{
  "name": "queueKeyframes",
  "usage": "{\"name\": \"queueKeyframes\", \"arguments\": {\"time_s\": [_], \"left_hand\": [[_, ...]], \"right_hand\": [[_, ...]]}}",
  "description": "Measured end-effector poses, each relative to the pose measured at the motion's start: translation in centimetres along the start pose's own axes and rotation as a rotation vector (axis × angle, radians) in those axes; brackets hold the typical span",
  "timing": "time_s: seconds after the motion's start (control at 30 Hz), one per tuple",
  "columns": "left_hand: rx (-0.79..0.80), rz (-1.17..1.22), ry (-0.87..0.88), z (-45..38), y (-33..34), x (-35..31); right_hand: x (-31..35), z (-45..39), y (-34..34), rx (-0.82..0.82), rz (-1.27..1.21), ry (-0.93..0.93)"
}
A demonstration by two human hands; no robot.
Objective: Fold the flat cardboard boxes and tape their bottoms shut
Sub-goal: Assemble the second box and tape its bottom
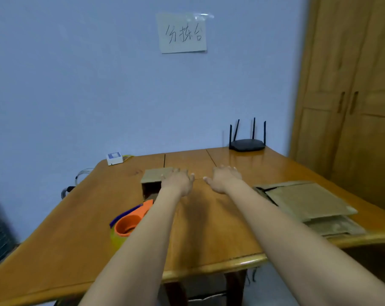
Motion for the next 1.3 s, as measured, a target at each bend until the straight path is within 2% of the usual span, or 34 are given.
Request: {"name": "queueKeyframes", "arguments": {"time_s": [0.23, 0.57, 0.73, 0.87, 1.03, 1.13, 1.3], "left_hand": [[0.075, 0.002, 0.162, 2.5, 2.6, -12.1], [0.221, 0.087, 0.258, 1.7, 9.1, -22.9], [0.331, 0.078, 0.202, 0.3, 12.8, -23.7], [0.332, 0.156, 0.164, -0.6, 14.1, -23.2], [0.324, 0.493, 0.048, -0.8, 13.2, -22.1], [0.318, 0.688, -0.019, -1.1, 12.1, -20.7], [0.312, 0.799, 0.008, -0.9, 8.4, -16.3]], "right_hand": [[-11.2, 5.2, -2.5, -0.028, 0.019, 0.155], [-23.7, 8.8, 0.1, 0.106, -0.018, 0.360], [-26.0, 8.2, 3.7, 0.195, -0.085, 0.459], [-26.4, 7.7, 5.1, 0.199, -0.139, 0.524], [-26.6, 6.8, 4.5, 0.111, -0.274, 0.612], [-25.9, 6.7, 2.3, 0.011, -0.445, 0.642], [-22.6, 5.2, -2.5, -0.141, -0.729, 0.541]]}}
Point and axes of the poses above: each hand's wrist, its own z-axis away from the middle knuckle, its own y-axis out of the palm, x = y × z, the point moved 2 cm from there along -z, towards the middle knuckle, and after that the axes turned 10 degrees about z, right-handed, at the moved point
